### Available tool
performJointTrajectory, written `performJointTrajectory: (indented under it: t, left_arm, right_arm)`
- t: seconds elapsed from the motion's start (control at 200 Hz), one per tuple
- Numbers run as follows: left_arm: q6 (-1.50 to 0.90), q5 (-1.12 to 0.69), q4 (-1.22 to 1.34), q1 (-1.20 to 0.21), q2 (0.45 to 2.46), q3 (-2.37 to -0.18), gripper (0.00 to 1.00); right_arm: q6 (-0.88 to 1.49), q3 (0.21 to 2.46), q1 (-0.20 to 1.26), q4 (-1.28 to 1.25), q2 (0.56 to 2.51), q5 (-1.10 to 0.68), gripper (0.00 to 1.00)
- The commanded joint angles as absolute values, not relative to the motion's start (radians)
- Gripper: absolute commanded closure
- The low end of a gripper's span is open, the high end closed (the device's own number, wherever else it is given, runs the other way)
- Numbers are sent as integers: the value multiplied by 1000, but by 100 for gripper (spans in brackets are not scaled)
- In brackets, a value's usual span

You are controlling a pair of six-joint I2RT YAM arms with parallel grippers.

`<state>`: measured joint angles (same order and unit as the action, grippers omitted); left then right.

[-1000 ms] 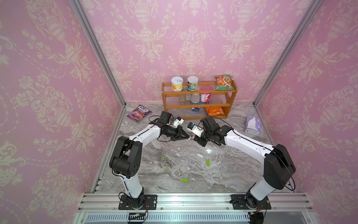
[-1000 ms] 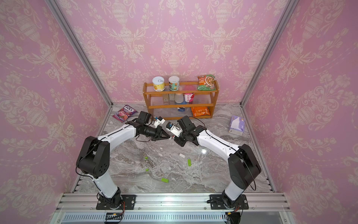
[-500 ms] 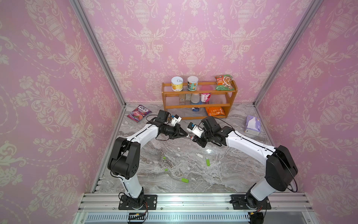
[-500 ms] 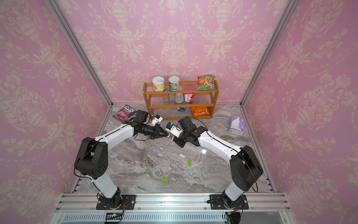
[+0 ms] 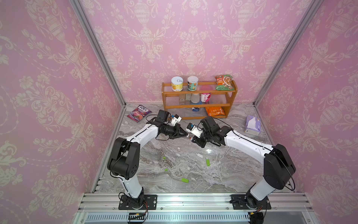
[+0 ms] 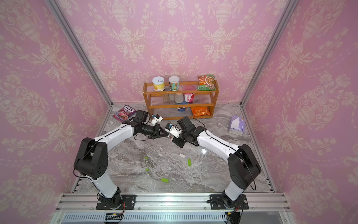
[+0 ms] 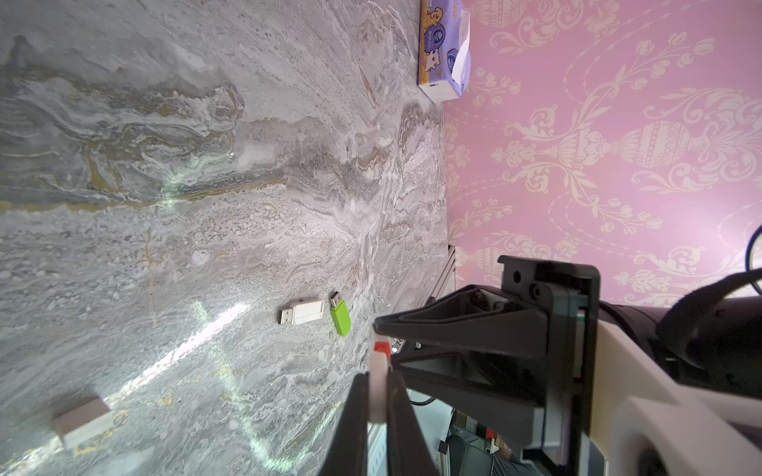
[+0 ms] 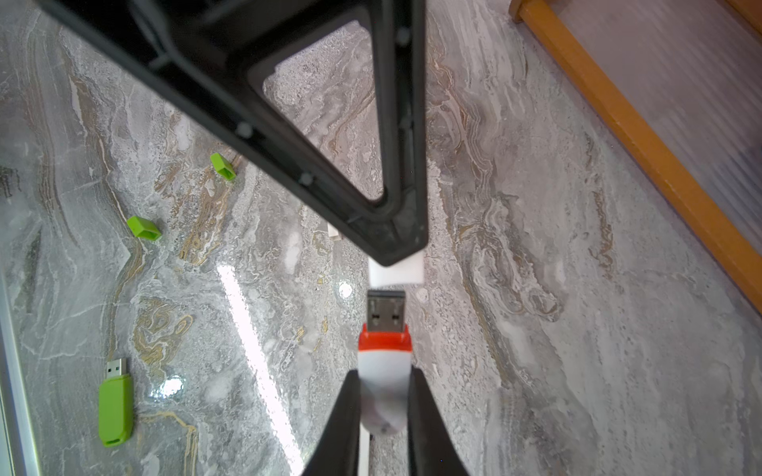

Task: Close the usb drive cover
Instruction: Close the cover of the USB drive.

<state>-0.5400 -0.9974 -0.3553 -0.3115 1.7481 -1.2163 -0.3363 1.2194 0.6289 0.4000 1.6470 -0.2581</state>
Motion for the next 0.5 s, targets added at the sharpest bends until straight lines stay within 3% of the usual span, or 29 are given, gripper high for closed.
performJointTrajectory:
  t: [0.0, 0.495]
  left_arm:
    - [-534, -1015, -358, -315, 1714, -1225, 100]
    - [-514, -1034, -369, -328, 1717, -1226, 100]
  right_arm:
    - [-328, 1260, 635, 409, 1665, -267, 100]
    - [-337, 1305, 634, 415, 1692, -277, 100]
